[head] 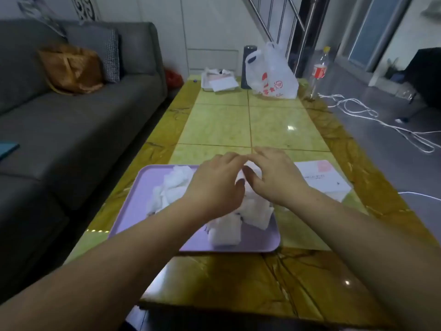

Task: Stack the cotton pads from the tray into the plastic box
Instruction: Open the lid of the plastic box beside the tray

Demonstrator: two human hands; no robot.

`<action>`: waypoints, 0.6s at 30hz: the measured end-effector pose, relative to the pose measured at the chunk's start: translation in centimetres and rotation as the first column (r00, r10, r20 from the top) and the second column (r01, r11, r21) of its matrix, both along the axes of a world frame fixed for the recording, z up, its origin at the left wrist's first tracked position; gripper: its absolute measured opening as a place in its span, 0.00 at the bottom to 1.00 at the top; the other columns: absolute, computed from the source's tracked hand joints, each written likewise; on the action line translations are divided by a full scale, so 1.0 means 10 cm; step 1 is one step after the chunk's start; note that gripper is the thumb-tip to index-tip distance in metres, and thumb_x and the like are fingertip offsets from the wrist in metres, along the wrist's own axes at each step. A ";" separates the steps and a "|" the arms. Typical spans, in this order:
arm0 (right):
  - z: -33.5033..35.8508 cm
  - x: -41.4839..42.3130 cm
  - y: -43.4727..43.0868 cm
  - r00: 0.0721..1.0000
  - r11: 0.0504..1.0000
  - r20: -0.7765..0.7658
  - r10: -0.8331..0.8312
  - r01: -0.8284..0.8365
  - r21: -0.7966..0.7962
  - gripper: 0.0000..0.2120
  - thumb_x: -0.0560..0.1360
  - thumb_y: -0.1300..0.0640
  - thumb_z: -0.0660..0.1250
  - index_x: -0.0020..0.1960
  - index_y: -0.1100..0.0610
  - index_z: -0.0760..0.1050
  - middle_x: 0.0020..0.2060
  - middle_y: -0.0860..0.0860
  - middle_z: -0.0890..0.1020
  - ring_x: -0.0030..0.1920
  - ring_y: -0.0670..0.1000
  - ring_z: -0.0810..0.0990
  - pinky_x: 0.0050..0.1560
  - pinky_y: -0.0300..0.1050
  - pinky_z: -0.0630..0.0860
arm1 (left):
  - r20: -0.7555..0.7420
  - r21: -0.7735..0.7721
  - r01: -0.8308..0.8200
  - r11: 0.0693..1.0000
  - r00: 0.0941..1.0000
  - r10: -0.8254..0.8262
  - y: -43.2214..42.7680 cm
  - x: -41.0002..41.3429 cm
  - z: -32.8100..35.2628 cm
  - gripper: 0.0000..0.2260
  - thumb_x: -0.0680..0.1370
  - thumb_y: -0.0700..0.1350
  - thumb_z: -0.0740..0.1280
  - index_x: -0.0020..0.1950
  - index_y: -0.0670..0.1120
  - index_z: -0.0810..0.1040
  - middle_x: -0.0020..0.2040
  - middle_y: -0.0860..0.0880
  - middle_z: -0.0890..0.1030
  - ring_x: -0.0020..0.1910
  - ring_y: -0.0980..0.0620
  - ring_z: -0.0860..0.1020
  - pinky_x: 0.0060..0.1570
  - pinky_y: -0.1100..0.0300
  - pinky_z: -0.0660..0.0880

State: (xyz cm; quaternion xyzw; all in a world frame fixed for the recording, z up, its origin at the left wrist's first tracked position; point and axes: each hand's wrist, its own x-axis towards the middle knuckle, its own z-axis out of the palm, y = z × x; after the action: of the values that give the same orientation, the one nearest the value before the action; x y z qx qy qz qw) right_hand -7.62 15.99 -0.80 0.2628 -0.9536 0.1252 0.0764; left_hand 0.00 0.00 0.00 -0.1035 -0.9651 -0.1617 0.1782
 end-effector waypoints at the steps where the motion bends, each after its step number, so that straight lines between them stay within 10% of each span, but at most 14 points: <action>1: -0.04 0.01 0.08 0.998 0.997 -0.007 -0.056 0.056 0.055 0.28 0.80 0.39 0.52 0.73 0.52 0.74 0.75 0.56 0.72 0.76 0.58 0.66 0.76 0.58 0.59 | 0.029 0.009 0.047 0.999 0.998 -0.047 0.03 0.06 -0.03 0.22 0.77 0.46 0.67 0.72 0.47 0.74 0.67 0.48 0.78 0.63 0.42 0.77 0.59 0.45 0.76; 10: -0.42 0.12 0.40 0.937 0.941 0.126 -0.326 0.308 0.141 0.30 0.83 0.42 0.49 0.82 0.51 0.53 0.83 0.53 0.51 0.82 0.59 0.47 0.80 0.62 0.45 | 0.273 -0.190 0.299 0.935 0.931 -0.242 0.29 0.09 -0.67 0.24 0.76 0.52 0.57 0.72 0.57 0.76 0.77 0.47 0.70 0.71 0.41 0.70 0.67 0.44 0.70; 15: -0.39 0.12 0.37 0.948 0.947 0.068 -0.311 0.302 0.112 0.28 0.82 0.42 0.49 0.79 0.52 0.63 0.80 0.56 0.61 0.79 0.58 0.58 0.76 0.56 0.56 | 0.140 -0.154 0.191 0.969 0.975 -0.170 0.37 -0.06 -0.72 0.21 0.77 0.56 0.53 0.49 0.52 0.84 0.51 0.51 0.81 0.51 0.43 0.77 0.52 0.47 0.74; 18: -0.29 -0.01 0.47 0.950 0.948 -0.036 -0.311 0.308 -0.085 0.23 0.79 0.44 0.50 0.54 0.52 0.81 0.58 0.54 0.82 0.62 0.61 0.76 0.60 0.54 0.69 | -0.016 0.107 0.147 0.983 0.989 -0.146 0.44 -0.18 -0.66 0.15 0.79 0.52 0.61 0.37 0.49 0.81 0.42 0.50 0.81 0.44 0.43 0.78 0.49 0.48 0.74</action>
State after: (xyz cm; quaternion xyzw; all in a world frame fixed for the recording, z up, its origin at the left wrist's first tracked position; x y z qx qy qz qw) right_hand -7.68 20.68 -3.75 0.1097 -0.9752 0.1426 0.1287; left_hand -1.79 4.38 -6.57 -0.1649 -0.9440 -0.2260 0.1752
